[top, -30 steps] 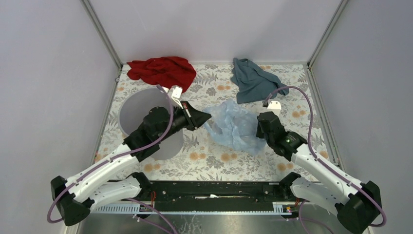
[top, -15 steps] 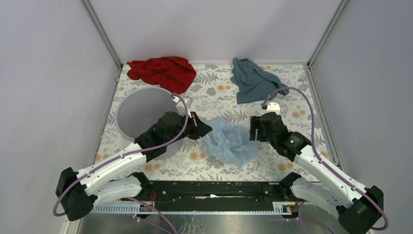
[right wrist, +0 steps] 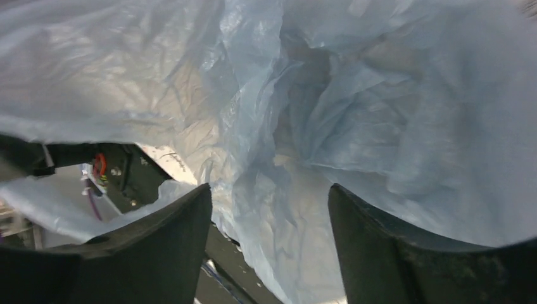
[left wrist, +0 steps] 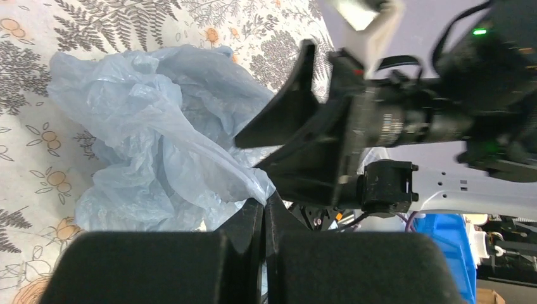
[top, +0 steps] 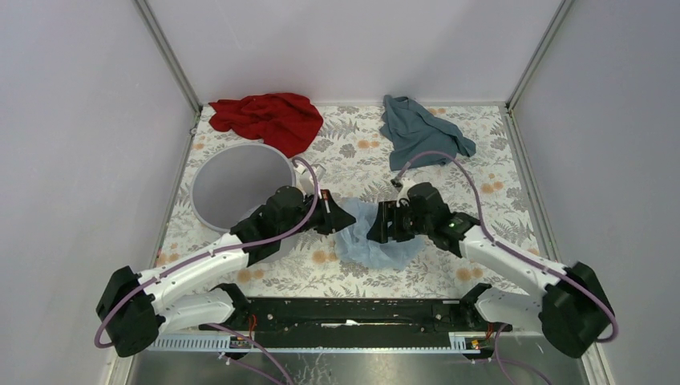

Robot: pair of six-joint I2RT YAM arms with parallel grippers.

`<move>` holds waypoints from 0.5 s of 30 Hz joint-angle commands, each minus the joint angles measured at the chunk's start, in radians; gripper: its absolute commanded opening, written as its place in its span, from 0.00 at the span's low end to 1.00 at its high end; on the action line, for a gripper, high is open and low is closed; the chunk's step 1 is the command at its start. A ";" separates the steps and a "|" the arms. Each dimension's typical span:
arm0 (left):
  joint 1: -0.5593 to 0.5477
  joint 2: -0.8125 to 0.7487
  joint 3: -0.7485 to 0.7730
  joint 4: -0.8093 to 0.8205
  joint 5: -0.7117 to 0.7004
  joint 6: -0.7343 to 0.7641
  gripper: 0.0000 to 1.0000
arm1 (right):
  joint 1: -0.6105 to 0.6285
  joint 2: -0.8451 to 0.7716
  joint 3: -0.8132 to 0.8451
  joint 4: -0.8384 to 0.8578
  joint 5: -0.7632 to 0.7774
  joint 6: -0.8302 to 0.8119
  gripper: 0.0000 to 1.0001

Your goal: Put the trash bags into the trash bin

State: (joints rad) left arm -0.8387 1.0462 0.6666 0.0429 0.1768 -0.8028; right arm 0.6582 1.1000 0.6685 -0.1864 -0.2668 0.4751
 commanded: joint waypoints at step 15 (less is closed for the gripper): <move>-0.138 0.214 0.406 0.202 0.164 -0.002 0.00 | 0.008 0.437 -0.119 0.628 0.048 0.311 0.48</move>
State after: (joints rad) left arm -0.9493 1.2961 0.9333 0.1696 0.3225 -0.8619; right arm 0.6609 1.5517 0.5419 0.4393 -0.3302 0.7898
